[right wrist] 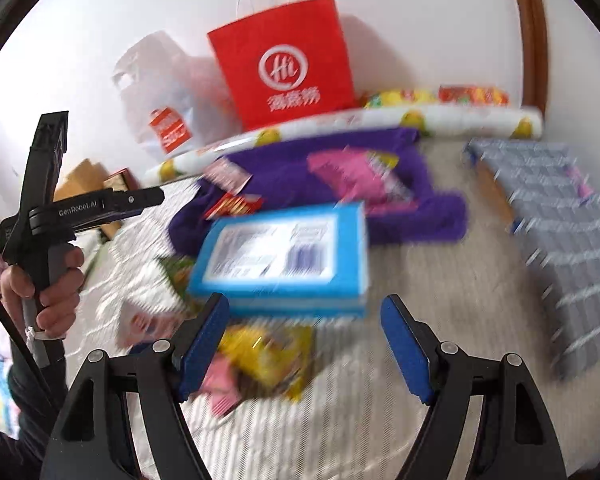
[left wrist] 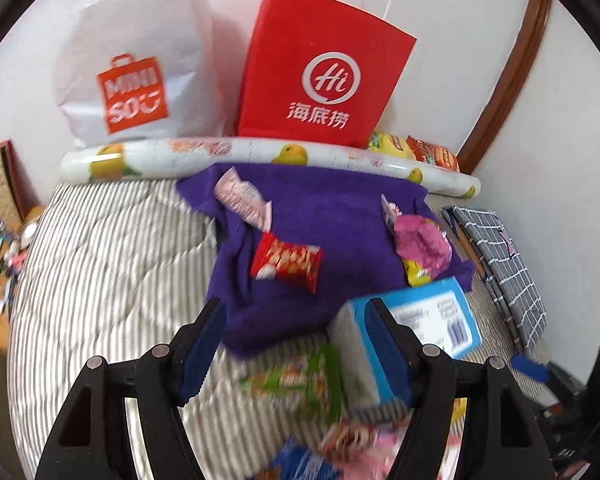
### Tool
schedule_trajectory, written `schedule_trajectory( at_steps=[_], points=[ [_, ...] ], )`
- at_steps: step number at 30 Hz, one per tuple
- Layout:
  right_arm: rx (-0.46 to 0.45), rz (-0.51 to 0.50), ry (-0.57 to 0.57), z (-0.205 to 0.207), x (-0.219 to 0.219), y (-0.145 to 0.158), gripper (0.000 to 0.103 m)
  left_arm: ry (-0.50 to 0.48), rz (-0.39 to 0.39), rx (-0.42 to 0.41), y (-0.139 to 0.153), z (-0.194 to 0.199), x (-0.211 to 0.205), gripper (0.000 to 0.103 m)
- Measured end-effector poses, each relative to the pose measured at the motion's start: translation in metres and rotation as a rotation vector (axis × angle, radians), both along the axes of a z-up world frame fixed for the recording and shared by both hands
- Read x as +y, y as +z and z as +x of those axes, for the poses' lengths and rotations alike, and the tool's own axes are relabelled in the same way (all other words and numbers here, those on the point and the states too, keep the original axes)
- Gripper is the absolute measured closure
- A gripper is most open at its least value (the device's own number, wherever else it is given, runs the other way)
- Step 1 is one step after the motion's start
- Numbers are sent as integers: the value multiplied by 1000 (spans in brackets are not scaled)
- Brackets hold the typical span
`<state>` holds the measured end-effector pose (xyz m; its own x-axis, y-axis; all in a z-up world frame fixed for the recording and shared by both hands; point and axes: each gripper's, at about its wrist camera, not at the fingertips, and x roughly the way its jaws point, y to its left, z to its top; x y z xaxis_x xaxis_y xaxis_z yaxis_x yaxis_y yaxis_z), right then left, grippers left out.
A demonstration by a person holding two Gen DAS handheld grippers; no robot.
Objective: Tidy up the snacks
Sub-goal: 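Grasp the yellow snack bag with the right tool and lift it, then grasp the blue packet with the left tool while the right tool holds the yellow bag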
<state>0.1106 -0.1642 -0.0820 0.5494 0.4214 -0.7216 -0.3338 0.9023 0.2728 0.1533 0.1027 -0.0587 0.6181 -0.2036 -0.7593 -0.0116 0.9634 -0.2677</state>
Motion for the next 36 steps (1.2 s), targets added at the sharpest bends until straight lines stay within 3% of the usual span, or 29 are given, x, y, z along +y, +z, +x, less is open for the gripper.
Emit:
schedule_trajectory(
  at_steps=[4,14,21,23,24,28,36],
  points=[
    [24,36,33,-15,10,-16,25,19,-21,37,-9,-18,6,33],
    [50,-43,76,3,34,-53,25,26,-22,45,-12,-45,9,33],
    [88,18,75,18,34,-70,25,23,-24,64,-25,-54,9,33],
    [103,29,80,19,35,-72,34,20,-25,72,-28,-56,7,33],
    [105,37,90,19,35,-72,39,19,-20,75,-29,-57,6,34],
    [82,44,75,13,32,-62,43,16,-6,78,-31,-70,3,34],
    [9,12,-15,-14,4,-31,43,-12,-9,101,-44,-99,-7,34]
  ],
)
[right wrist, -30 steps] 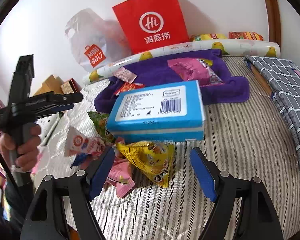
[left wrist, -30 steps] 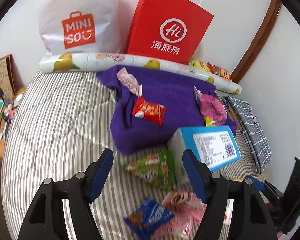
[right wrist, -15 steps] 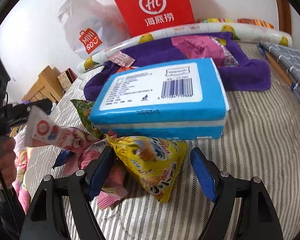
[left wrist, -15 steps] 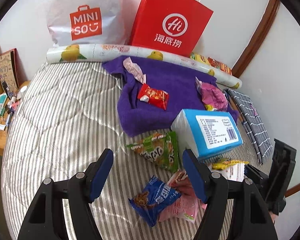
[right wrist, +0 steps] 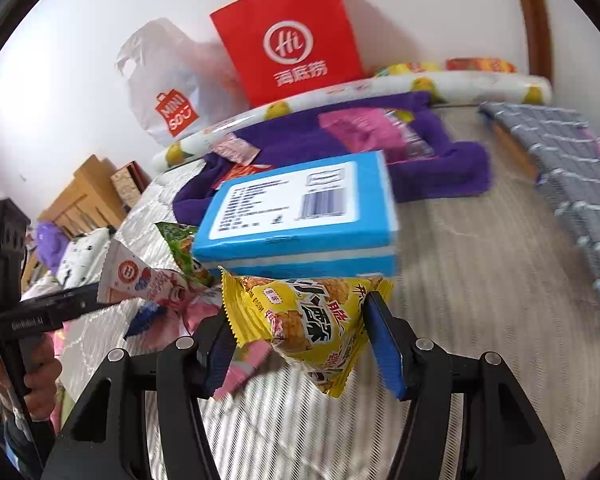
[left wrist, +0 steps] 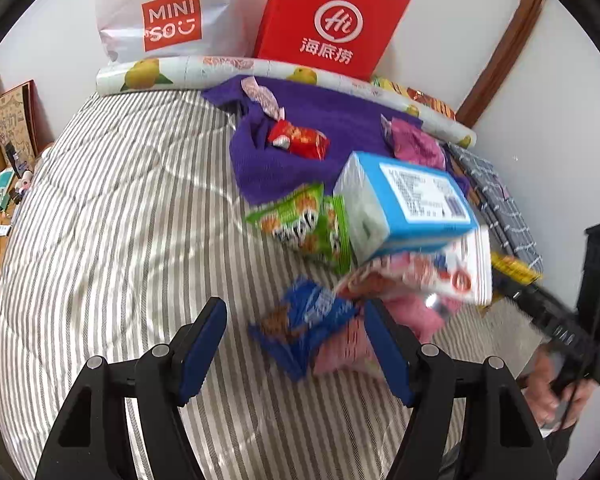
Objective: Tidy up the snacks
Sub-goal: 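Grasp the blue packet with the left tool while the right tool holds the yellow bag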
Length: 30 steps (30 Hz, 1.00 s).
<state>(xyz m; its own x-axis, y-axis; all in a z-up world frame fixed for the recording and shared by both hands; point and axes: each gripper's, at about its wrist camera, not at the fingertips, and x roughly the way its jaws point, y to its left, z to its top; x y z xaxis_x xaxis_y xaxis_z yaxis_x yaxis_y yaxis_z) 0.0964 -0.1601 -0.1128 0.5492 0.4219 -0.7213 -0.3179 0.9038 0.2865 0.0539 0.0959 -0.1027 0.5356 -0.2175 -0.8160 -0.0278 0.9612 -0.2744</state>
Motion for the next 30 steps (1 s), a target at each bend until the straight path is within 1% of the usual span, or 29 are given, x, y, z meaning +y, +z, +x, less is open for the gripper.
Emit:
schedule_trajectory(
  at_steps=[4,6,9,12,14,17,18,19,21,23,24,25,27,29,30],
  points=[
    [-18,-49,-31,-12,-15,5,43,-5,26,1,-9,-5,-5,34],
    [-13,-76,-47,-15,-22,1,43,3,41,7,-13,-4,-7,34],
    [6,-119,-67,-17,-31,-8,43,-20,54,20,-19,3,-13,34],
    [19,-117,-52,-17,-35,-17,42,-28,79,21,-24,10,-19,35],
    [15,-107,-38,-14,-34,-22,42,-32,81,36,-30,17,-22,35],
    [22,-109,-29,-9,-31,-31,41,-25,50,31,-33,24,-20,45],
    [21,-110,-25,-8,-30,-33,41,-13,48,33,-33,27,-18,52],
    [20,-112,-19,-7,-29,-35,41,-3,43,32,-34,28,-17,54],
    [24,-109,-11,-6,-31,-39,41,9,27,33,-35,32,-14,55],
    [32,-99,-7,-5,-34,-43,38,11,29,30,-37,35,-14,55],
    [33,-94,-3,-5,-35,-45,32,10,38,26,-37,37,-15,55],
    [30,-88,0,-6,-36,-46,29,8,47,24,-38,38,-17,55],
    [16,-87,6,-7,-37,-48,29,6,61,20,-40,42,-20,55],
    [-3,-74,2,-8,-39,-47,29,11,57,13,-41,45,-20,55],
    [-3,-69,5,-8,-39,-47,32,12,54,10,-41,46,-20,57]
  ],
)
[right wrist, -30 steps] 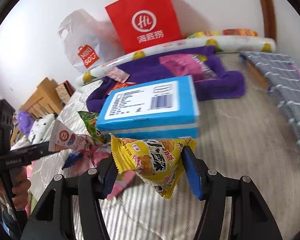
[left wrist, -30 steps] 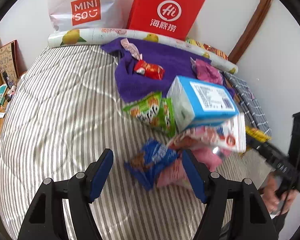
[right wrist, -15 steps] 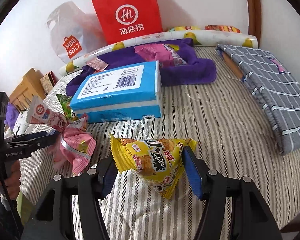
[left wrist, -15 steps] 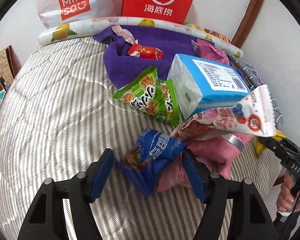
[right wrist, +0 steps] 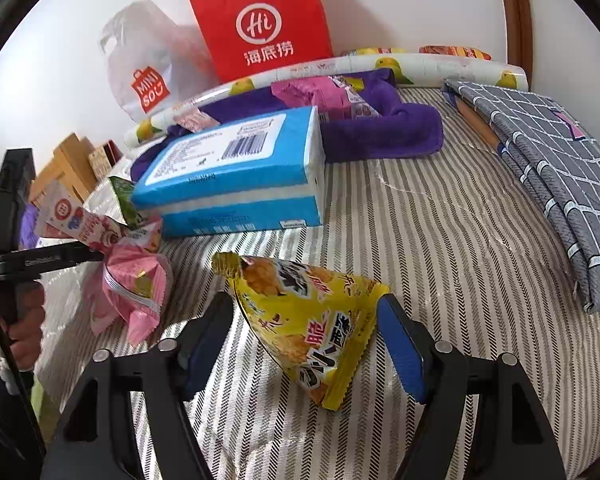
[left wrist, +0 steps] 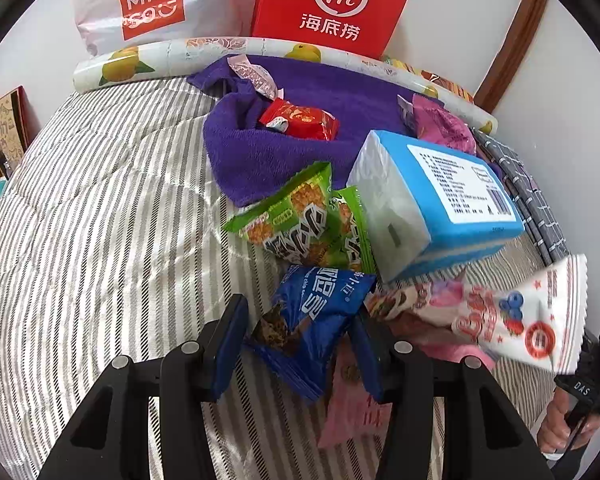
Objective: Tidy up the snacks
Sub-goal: 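Grasp the blue packet with the left tool while the right tool holds the yellow bag, then carry the yellow bag and blue packet over the purple towel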
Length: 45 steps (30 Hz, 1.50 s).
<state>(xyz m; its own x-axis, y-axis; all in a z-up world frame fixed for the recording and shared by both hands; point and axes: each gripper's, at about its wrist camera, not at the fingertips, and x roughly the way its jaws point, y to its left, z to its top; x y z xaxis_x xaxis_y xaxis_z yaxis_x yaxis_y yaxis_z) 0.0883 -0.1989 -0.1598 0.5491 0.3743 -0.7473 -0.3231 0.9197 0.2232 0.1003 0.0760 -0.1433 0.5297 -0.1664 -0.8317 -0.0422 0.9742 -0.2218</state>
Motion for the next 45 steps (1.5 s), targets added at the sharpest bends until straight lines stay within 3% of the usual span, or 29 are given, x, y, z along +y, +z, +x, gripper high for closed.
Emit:
schedule_trajectory(
  at_steps=[2,6,9,15,20,23,26,28,45],
  points=[
    [4,9,6,1,-1,0,43,-1,-11,-5,1,1,1,62],
    [-4,15,12,-1,-2,6,45,-19,-94,-16,7,-5,7,70],
    [-16,41,14,-3,-4,13,46,-19,-102,-19,9,-9,8,75],
    [-8,29,15,-3,1,12,46,-4,-126,-17,6,-12,14,75],
    [-8,-39,39,-4,11,1,40,10,-141,28,-3,-4,17,72],
    [-13,-44,65,-7,12,0,38,17,-157,9,-3,-4,19,72],
    [-16,-52,61,-9,11,-1,47,18,-140,2,-2,-6,19,79],
    [-11,-38,57,-8,8,2,48,9,-152,-2,2,-9,20,83],
    [-167,-8,35,10,14,75,48,-17,-150,-97,59,-13,22,86]
  ],
)
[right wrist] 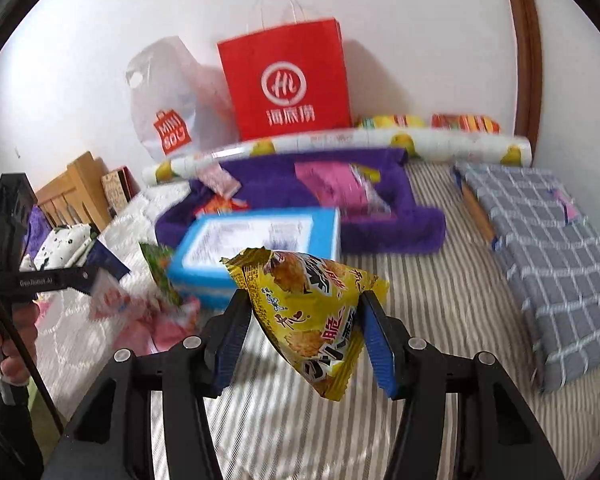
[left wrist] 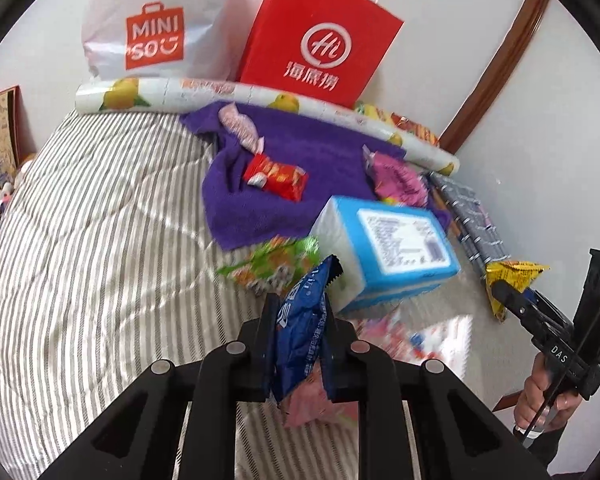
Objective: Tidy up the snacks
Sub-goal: 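Carry the yellow bag and blue packet over the purple towel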
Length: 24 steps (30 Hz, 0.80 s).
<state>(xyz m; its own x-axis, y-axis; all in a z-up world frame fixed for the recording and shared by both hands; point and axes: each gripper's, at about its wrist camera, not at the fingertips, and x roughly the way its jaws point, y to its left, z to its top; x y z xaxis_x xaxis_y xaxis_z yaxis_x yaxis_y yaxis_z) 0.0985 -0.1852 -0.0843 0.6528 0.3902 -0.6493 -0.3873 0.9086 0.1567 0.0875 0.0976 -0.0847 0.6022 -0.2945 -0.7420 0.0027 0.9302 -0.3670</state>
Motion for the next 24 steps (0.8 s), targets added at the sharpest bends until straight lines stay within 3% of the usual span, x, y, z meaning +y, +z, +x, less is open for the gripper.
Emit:
schedule_trajectory(
  at_steps=[5,10,24],
  points=[
    [-25,45,20,16,11,24,48,-11,-19,-26,17,15,-7,86],
    [-57,45,31,38,27,41,48,-14,24,-56,34,37,-16,86],
    [-16,37,-26,132,44,46,48,37,45,-112,58,106,-16,86]
  ],
)
